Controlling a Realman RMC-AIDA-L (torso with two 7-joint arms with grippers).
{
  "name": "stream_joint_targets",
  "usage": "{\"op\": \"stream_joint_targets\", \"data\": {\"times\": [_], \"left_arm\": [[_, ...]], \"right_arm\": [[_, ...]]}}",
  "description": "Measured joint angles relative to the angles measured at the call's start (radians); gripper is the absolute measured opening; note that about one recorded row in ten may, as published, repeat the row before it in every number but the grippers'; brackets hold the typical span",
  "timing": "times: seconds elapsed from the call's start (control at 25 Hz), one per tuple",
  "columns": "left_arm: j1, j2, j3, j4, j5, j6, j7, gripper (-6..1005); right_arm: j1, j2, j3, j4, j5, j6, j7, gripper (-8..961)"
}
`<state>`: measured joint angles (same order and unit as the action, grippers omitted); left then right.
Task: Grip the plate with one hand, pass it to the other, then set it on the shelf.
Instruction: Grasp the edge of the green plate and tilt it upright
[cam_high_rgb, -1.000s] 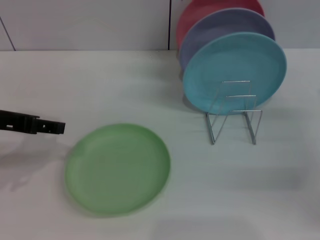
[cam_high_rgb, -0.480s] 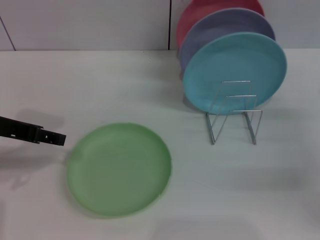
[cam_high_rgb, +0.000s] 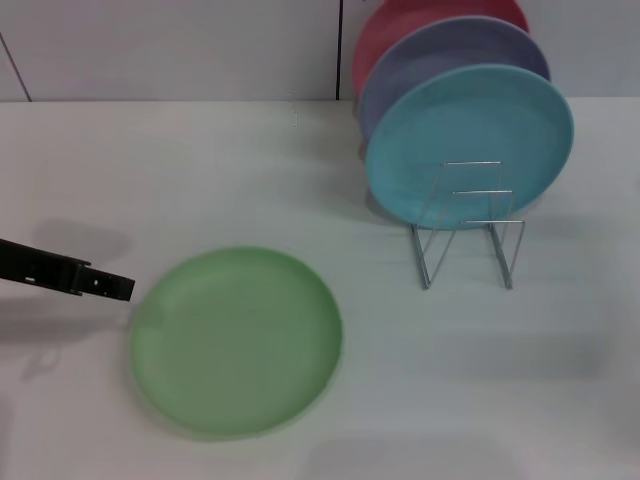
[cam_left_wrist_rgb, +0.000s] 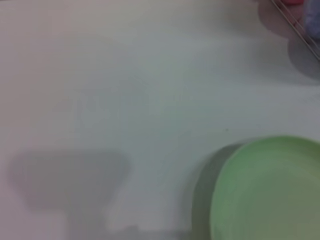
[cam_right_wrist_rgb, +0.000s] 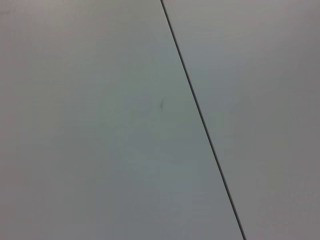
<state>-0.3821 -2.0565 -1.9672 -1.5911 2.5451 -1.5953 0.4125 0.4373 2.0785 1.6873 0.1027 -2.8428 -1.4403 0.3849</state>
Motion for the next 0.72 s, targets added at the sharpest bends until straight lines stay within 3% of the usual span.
{"op": "stream_joint_targets", "data": {"times": [0.72], "left_arm": [[-0.031,-0.001,0.005,0.084,0.004,0.007,0.02,796]], "right_arm": [[-0.002,0.002,0.0,0.002,0.001,-0.001,0.0,650]]}}
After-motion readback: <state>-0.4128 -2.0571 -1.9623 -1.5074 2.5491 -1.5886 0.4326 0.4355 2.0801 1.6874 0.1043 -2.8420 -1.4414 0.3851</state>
